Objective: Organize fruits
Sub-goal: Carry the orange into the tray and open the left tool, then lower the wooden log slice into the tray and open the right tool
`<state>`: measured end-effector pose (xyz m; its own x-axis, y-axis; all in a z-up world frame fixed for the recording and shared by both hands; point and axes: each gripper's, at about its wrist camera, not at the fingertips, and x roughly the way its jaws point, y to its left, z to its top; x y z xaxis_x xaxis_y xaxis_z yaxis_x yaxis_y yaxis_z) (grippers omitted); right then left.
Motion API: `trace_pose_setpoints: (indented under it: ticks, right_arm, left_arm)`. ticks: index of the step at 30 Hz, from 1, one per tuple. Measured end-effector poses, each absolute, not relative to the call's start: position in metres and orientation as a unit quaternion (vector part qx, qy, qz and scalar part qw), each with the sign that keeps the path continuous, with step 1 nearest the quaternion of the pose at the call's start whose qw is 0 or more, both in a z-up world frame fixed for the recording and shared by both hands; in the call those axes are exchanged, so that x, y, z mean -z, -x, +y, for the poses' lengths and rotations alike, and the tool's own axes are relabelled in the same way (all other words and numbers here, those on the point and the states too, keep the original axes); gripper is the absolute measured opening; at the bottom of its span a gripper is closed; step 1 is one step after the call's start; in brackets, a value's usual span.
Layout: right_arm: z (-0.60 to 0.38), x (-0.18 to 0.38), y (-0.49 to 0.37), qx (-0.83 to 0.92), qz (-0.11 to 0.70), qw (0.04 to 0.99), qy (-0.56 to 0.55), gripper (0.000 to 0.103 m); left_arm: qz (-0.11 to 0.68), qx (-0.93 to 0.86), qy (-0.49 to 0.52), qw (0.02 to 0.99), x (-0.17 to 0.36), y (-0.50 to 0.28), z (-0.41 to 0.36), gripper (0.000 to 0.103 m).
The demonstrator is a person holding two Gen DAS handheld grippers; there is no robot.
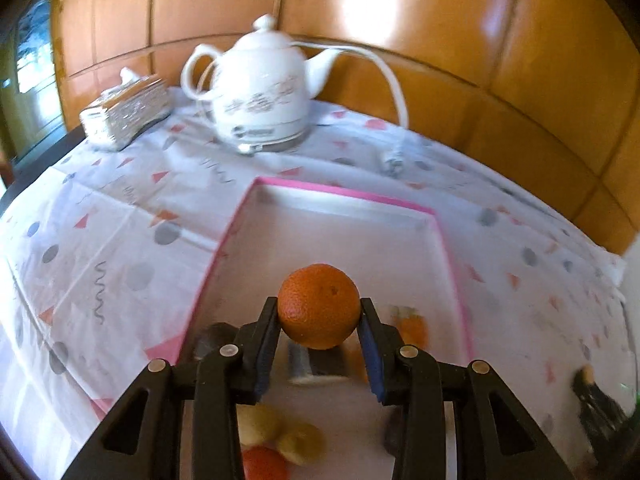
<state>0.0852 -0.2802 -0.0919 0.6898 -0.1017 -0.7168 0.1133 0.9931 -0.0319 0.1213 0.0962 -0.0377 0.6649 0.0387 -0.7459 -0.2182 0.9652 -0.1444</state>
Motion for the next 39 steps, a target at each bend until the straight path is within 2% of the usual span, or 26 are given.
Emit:
trace_pose_setpoints:
  ticks: [1, 3, 13, 22, 31, 35, 39]
  right_arm:
    - [-0.280, 0.092, -0.085, 0.059, 0.390, 0.919, -0.006, 0.033]
    - [-0.279, 0.092, -0.086, 0.060, 0.391, 0.919, -0.003, 0.033]
    - [-0.276, 0.088, -0.087, 0.063, 0.396, 0.916, 0.011, 0.033]
    - [-0.224, 0.052, -0.091, -0.046, 0.376, 0.925, -0.008, 0.033]
    - [-0.096, 0.027, -0.096, -0.249, 0.371, 0.894, 0.027, 0.033]
    - [-0.055, 0.031, -0.097, -0.292, 0.379, 0.877, 0.048, 0.033]
    - [-0.027, 0.046, -0.099, -0.307, 0.398, 0.862, 0.065, 0.034]
  left_arm:
    - [0.401, -0.071, 0.115, 0.906, 0.038, -0.121, 0.098, 0.042]
    - [0.391, -0.075, 0.117, 0.910, 0.035, -0.115, 0.099, 0.056]
    - [0.370, -0.077, 0.103, 0.920, 0.021, -0.082, 0.097, 0.058]
    - [0.372, -0.090, 0.099, 0.918, 0.024, -0.052, 0.103, 0.060]
    - [0.364, -0.121, 0.097, 0.918, 0.019, -0.035, 0.118, 0.076]
    - [0.356, -0.133, 0.099, 0.920, 0.016, -0.028, 0.126, 0.080]
    - [0.354, -0.139, 0.103, 0.919, 0.015, -0.023, 0.131, 0.089]
